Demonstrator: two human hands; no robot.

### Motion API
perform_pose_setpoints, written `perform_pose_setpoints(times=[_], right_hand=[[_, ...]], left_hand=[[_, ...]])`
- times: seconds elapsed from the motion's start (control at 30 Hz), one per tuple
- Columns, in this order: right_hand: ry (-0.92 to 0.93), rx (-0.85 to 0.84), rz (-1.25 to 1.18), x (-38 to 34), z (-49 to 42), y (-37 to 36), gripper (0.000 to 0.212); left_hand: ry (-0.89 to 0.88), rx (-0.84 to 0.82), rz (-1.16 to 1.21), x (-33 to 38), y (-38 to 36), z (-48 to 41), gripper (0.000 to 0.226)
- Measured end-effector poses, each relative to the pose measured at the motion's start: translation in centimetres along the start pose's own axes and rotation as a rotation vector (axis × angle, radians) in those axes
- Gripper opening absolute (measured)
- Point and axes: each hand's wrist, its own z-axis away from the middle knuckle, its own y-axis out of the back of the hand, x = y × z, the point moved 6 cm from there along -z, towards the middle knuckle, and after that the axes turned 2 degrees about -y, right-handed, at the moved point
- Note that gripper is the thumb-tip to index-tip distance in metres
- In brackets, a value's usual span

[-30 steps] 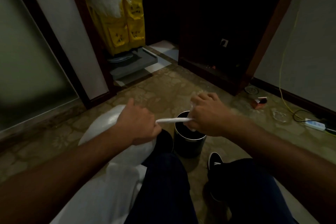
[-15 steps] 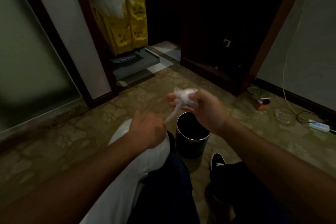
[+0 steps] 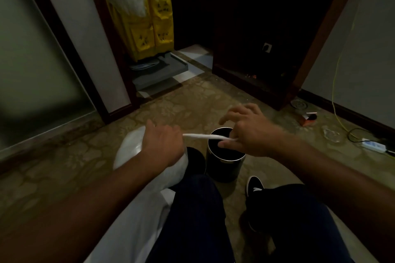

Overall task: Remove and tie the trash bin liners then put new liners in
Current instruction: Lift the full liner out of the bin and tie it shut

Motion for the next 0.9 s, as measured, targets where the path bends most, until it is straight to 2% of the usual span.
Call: perform_pose_setpoints(times=[0.07, 0.17, 0.23, 0.27, 0.33, 0.4, 0.47, 0.53, 0.57, 0.6, 0.67, 0.8, 0.9], right_hand=[[-0.033, -0.049, -0.5, -1.0, 0.9, 0.5, 0.02], [0.04, -0.078, -1.302, -3.7, 1.8, 2.0, 0.041], [0.016, 0.004, -1.602, -3.8, 1.0, 2.4, 0.049], [-0.024, 0.042, -1.646, -3.5, 0.4, 2.5, 0.049], [-0.08, 0.123, -1.553, -2.4, -0.6, 3.0, 0.04], [-0.07, 0.154, -1.273, -0.9, -0.9, 3.6, 0.033], [-0.092, 0.121, -0.816, 0.4, -0.7, 3.9, 0.041], [-0.144, 0.155, -0.254, 1.4, -0.6, 4.5, 0.034], [-0.159, 0.182, -0.05, 1.7, -0.6, 4.9, 0.029], [-0.171, 0.203, 0.053, 1.9, -0.4, 5.2, 0.029], [-0.196, 0.205, 0.114, 2.3, -0.4, 5.2, 0.032], [-0.239, 0.234, 0.186, 2.5, 0.0, 5.4, 0.049], [-0.272, 0.184, 0.079, 1.6, 0.3, 5.5, 0.054]], left_hand=[[0.016, -0.038, 0.02, 0.1, -0.8, -0.1, 0.025], [0.019, -0.05, 0.106, 1.2, -0.9, -0.3, 0.024], [0.0, -0.055, 0.256, 2.4, -0.3, 0.0, 0.024], [-0.007, -0.045, 0.331, 2.9, 0.2, 0.3, 0.026], [-0.038, 0.028, 0.393, 3.5, 1.0, 0.9, 0.032], [-0.054, 0.128, 0.488, 3.3, 1.7, 1.2, 0.032], [-0.078, 0.175, 0.706, 3.3, 2.2, 1.4, 0.035], [-0.155, 0.236, 0.873, 3.8, 3.2, 2.2, 0.052], [-0.201, 0.297, 0.896, 4.2, 3.8, 2.7, 0.058], [-0.232, 0.359, 0.888, 4.5, 4.4, 3.2, 0.06], [-0.234, 0.424, 0.861, 5.0, 4.8, 3.5, 0.051], [-0.141, 0.44, 0.896, 5.5, 4.1, 2.9, 0.021], [-0.078, 0.439, 0.913, 6.1, 3.6, 3.1, 0.022]])
